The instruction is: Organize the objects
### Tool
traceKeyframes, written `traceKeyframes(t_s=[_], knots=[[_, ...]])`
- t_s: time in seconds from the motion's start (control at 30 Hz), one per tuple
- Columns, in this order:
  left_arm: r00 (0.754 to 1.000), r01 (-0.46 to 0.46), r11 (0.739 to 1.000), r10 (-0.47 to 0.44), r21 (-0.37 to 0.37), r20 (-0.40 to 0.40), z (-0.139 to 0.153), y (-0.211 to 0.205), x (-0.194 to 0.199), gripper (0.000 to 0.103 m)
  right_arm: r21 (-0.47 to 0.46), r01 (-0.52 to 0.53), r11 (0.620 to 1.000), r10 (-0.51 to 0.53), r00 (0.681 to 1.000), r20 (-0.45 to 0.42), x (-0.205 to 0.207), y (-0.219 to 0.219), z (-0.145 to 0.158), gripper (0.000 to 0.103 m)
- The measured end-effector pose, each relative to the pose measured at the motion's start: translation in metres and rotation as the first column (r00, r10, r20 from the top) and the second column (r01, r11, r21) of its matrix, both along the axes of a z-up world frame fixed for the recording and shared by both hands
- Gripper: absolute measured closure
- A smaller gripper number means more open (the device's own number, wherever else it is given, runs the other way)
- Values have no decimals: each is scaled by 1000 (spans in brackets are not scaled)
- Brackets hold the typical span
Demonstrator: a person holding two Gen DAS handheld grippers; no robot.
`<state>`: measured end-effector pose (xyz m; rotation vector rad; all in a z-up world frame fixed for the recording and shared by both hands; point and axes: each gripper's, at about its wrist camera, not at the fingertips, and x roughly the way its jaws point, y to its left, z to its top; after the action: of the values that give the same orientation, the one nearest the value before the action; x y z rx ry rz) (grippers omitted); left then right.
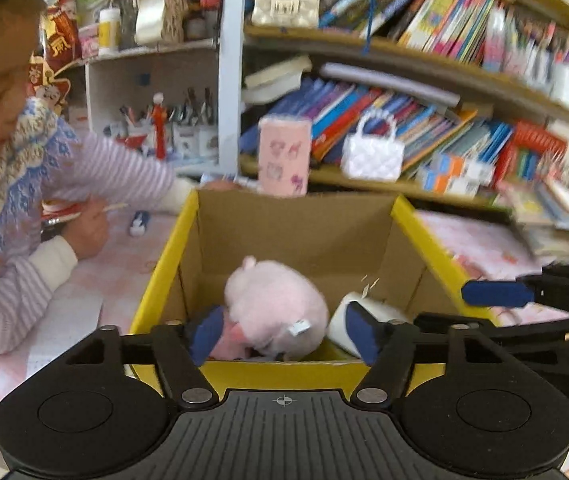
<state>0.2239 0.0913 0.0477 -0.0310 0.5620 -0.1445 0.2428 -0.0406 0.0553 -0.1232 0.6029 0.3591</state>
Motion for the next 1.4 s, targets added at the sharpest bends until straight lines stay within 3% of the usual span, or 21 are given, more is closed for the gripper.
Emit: traceKeyframes(t_s=[0.13,0.27,0.57,0.77,0.93,1.4], knots=[[998,38,999,-37,-14,59,13,0,-19,26,-4,131,991,-131,988,83,-36,-4,12,48],[994,73,997,-72,-17,79,17,-2,-40,20,22,273,962,-274,959,71,-65,-9,14,48],[993,116,990,-115,77,-12,-11,-9,-99,13,-34,562,826,-563,825,-56,-125,2,-16,39],[985,166,979,-159,118,-68,-29,-18,-131,12,-54,625,779,-628,775,-72,-174,8,-30,37],[977,194,976,-182,101,-115,-35,-20,-140,12,-59,656,753,-658,745,-111,-197,4,-36,35],[971,188,979,-174,73,-166,-44,-39,-145,11,-117,707,697,-717,688,-114,-213,-8,-45,29]])
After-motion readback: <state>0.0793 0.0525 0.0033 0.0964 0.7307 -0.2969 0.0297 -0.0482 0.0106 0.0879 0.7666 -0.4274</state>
